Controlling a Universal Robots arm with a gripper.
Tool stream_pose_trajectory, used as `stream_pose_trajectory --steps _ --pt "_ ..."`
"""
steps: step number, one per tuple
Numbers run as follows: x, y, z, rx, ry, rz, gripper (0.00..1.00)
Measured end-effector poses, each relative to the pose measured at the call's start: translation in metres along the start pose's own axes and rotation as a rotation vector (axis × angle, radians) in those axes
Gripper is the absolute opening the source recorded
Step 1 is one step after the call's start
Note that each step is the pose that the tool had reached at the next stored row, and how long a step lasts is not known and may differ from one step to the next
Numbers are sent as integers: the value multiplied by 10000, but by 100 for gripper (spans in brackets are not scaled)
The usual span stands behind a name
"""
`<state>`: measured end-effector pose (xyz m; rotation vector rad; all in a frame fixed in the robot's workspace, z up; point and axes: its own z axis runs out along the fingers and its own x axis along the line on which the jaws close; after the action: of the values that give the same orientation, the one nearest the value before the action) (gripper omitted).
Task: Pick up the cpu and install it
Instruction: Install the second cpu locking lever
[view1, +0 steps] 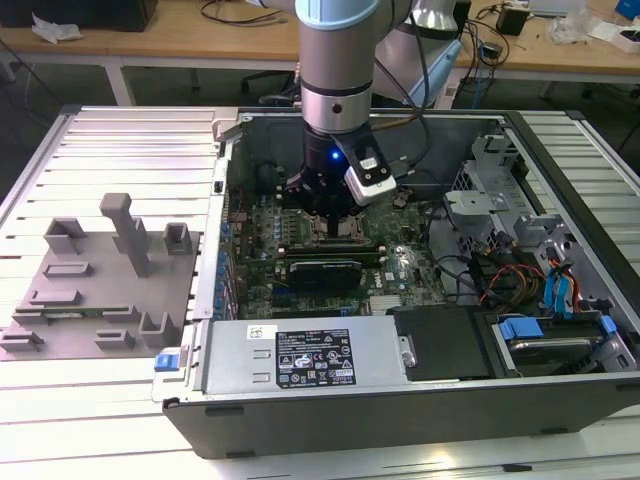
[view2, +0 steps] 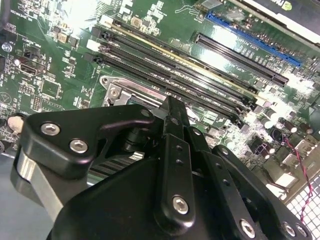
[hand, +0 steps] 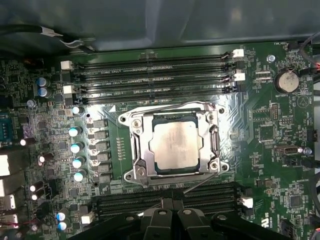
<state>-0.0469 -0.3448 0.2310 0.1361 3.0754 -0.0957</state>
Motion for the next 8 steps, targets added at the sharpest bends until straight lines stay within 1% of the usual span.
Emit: stream_pose_trajectory --steps 3,8 --pt "12 0 17 -21 2 4 11" --pt "26 0 32 -25 2 3 11"
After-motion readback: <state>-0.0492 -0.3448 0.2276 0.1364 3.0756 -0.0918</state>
